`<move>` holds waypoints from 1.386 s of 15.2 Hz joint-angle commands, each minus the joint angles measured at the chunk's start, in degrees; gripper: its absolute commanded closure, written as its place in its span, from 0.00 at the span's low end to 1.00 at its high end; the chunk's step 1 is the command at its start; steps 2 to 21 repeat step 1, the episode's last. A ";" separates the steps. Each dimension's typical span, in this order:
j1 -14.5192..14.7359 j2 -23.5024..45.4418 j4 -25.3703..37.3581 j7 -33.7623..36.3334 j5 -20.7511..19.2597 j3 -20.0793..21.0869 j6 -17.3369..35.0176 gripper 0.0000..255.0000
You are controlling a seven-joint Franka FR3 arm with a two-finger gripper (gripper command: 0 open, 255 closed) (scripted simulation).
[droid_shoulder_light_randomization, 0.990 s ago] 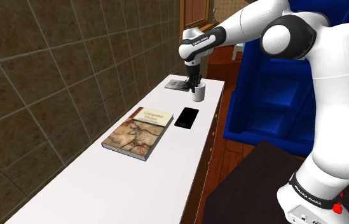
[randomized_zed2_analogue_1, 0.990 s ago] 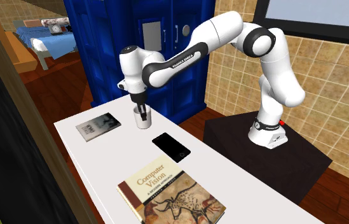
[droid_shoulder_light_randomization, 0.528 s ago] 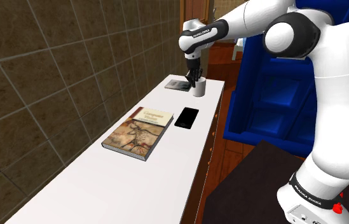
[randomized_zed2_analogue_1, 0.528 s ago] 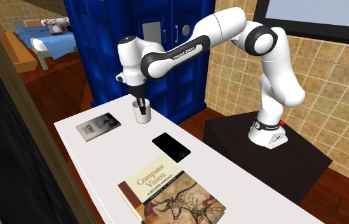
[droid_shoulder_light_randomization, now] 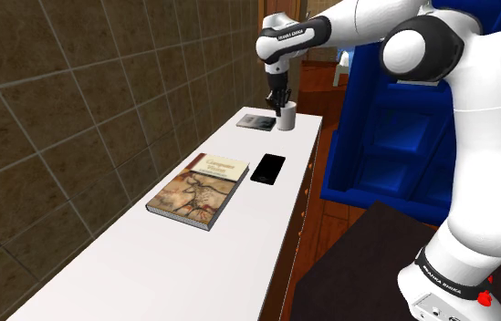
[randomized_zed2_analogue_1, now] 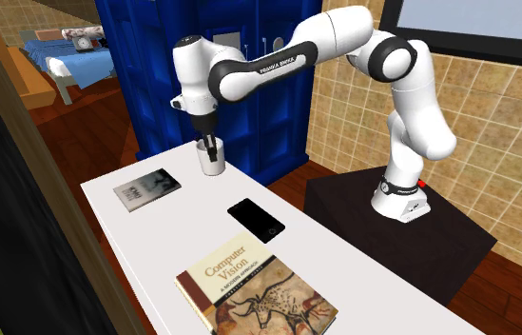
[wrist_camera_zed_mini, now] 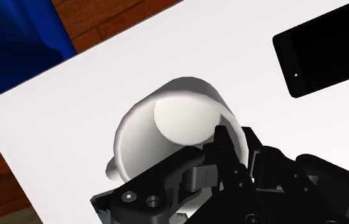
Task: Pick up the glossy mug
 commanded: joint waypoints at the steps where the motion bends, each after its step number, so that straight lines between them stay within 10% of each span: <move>1: 0.01 -0.11 0.21 -0.01 0.00 0.00 -0.32 1.00; 21: 0.01 -0.11 0.21 -0.01 0.00 0.00 -0.32 1.00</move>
